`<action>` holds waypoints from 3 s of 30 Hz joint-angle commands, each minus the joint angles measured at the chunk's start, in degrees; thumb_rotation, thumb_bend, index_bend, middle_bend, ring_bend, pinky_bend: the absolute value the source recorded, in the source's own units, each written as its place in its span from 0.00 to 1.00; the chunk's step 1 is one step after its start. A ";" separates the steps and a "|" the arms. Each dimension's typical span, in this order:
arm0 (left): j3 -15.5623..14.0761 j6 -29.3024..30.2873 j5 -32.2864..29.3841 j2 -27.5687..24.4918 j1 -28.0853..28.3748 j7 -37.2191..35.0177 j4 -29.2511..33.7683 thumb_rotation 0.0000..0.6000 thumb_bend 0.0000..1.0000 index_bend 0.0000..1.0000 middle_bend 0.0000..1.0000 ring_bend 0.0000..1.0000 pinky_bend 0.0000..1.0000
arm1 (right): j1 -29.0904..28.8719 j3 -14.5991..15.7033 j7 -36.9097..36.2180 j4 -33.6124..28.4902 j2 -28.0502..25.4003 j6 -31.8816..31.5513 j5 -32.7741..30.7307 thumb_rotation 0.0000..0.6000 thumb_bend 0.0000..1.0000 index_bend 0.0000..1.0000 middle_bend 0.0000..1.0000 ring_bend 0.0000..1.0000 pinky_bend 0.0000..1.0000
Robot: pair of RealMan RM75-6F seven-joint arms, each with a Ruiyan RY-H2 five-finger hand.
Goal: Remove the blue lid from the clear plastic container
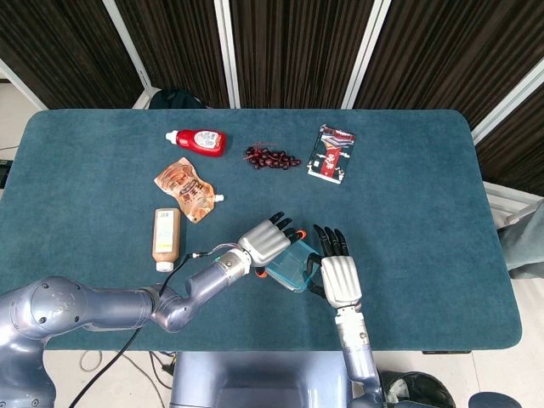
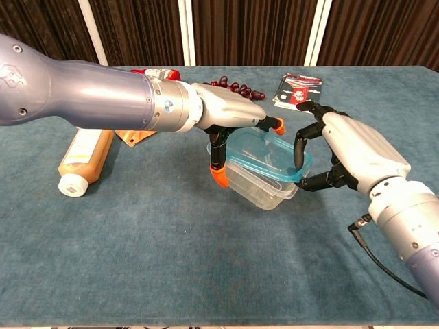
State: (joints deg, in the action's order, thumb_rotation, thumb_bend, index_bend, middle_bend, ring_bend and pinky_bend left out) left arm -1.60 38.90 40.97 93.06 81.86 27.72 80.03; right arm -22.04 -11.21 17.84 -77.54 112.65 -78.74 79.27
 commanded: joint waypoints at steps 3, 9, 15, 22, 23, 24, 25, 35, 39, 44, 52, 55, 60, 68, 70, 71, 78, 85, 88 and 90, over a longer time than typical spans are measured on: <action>0.25 0.14 0.01 -0.31 -0.24 0.46 0.57 1.00 0.00 0.00 0.00 0.00 0.00 | 0.06 0.14 -0.38 0.60 -0.43 -0.05 0.19 1.00 0.68 0.72 0.10 0.00 0.00; 0.08 0.66 0.53 -1.00 -0.56 1.71 1.45 1.00 0.00 0.00 0.00 0.00 0.00 | -0.08 -0.86 -0.84 0.43 -0.24 -0.19 -0.44 1.00 0.68 0.72 0.11 0.00 0.00; 0.32 1.64 0.83 -1.52 -1.24 2.16 1.99 1.00 0.00 0.00 0.00 0.00 0.00 | -0.06 -1.48 -0.47 -0.17 -0.40 -0.32 -1.09 1.00 0.68 0.72 0.11 0.00 0.00; -0.13 2.76 1.82 -2.76 -2.27 3.12 2.42 1.00 0.00 0.00 0.00 0.00 0.00 | -0.09 -1.45 -0.27 -0.59 -0.75 -0.47 -1.01 1.00 0.68 0.73 0.11 0.00 0.00; -0.32 2.97 2.06 -2.94 -2.42 3.44 2.47 1.00 0.00 0.00 0.00 0.00 0.00 | -0.16 -1.45 -0.23 -0.69 -0.73 -0.48 -0.94 1.00 0.68 0.73 0.11 0.00 0.00; -0.46 3.22 2.25 -3.06 -2.56 3.75 2.52 1.00 0.00 0.00 0.00 0.00 0.00 | -0.25 -1.46 -0.18 -0.78 -0.71 -0.49 -0.82 1.00 0.68 0.73 0.11 0.00 0.00; -0.63 3.46 2.47 -3.15 -2.68 4.15 2.53 1.00 0.00 0.00 0.00 0.00 0.00 | -0.33 -1.46 -0.12 -0.85 -0.68 -0.51 -0.73 1.00 0.68 0.73 0.11 0.00 0.00; -1.09 4.46 2.74 -3.41 -3.26 6.62 2.83 1.00 0.00 0.00 0.00 0.00 0.00 | -0.72 -1.28 0.52 -1.30 -0.69 -0.77 -0.03 1.00 0.68 0.73 0.11 0.00 0.00; 0.04 6.11 3.05 -3.67 -3.91 6.51 2.89 1.00 0.00 0.00 0.00 0.00 0.00 | -0.81 -1.20 0.48 -1.27 -1.11 -0.90 0.39 1.00 0.68 0.73 0.11 0.00 0.00; 0.75 7.23 3.79 -4.05 -4.63 6.56 3.12 1.00 0.00 0.00 0.00 0.00 0.00 | -0.95 -1.25 0.31 -1.28 -1.24 -0.94 0.54 1.00 0.68 0.73 0.11 0.00 0.00; 2.12 9.57 4.83 -4.77 -6.02 6.74 3.39 1.00 0.00 0.00 0.00 0.00 0.00 | -1.43 -1.95 1.00 -0.91 -1.89 -0.89 0.54 1.00 0.68 0.73 0.11 0.00 0.00; 2.69 10.31 5.39 -5.45 -6.63 6.46 3.87 1.00 0.00 0.00 0.00 0.00 0.00 | -1.74 -2.74 1.30 -0.48 -2.78 -0.80 0.42 1.00 0.68 0.73 0.11 0.00 0.00; 3.41 11.47 6.46 -7.75 -7.98 5.58 5.78 1.00 0.00 0.00 0.00 0.00 0.00 | -2.13 -4.65 1.28 -0.22 -5.29 -0.82 -0.03 1.00 0.68 0.73 0.11 0.00 0.00; 3.41 15.13 7.57 -13.96 -11.88 3.86 12.66 1.00 0.00 0.00 0.00 0.00 0.00 | -0.77 -5.62 2.74 -0.40 -11.04 -0.10 -2.44 1.00 0.68 0.70 0.11 0.00 0.00; 3.20 16.92 7.84 -15.85 -13.51 3.22 15.18 1.00 0.00 0.00 0.00 0.00 0.00 | 0.17 -5.43 3.14 -1.04 -12.53 0.25 -3.82 1.00 0.68 0.62 0.11 0.00 0.00; 2.95 17.86 8.09 -16.94 -14.41 2.95 16.59 1.00 0.00 0.00 0.00 0.00 0.00 | 0.65 -5.24 3.64 -1.31 -13.26 0.40 -4.51 1.00 0.68 0.55 0.10 0.00 0.00; 0.21 23.15 10.92 -24.02 -19.95 2.50 24.99 1.00 0.00 0.00 0.00 0.00 0.00 | 3.42 -3.18 10.62 -4.15 -16.93 -0.07 -7.99 1.00 0.52 0.05 0.00 0.00 0.00; -4.19 28.30 15.85 -29.40 -26.33 1.38 31.23 1.00 0.00 0.00 0.00 0.00 0.00 | 6.67 -1.33 16.79 -8.71 -20.94 -2.04 -11.30 1.00 0.34 0.00 0.00 0.00 0.00; -7.13 31.94 19.89 -31.83 -30.94 -0.14 33.40 1.00 0.00 0.00 0.00 0.00 0.00 | 8.71 -0.51 18.45 -11.96 -24.68 -3.46 -12.48 1.00 0.28 0.00 0.00 0.00 0.00; -8.94 33.79 22.23 -32.92 -33.69 -1.25 34.22 1.00 0.00 0.00 0.00 0.00 0.00 | 9.77 0.27 18.94 -13.31 -27.26 -3.99 -12.46 1.00 0.26 0.00 0.00 0.00 0.00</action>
State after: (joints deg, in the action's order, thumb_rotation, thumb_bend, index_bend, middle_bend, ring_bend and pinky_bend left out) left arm -8.05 70.04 60.13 62.01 51.41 28.03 112.59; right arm -13.97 -12.04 35.63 -88.80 88.36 -81.62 67.39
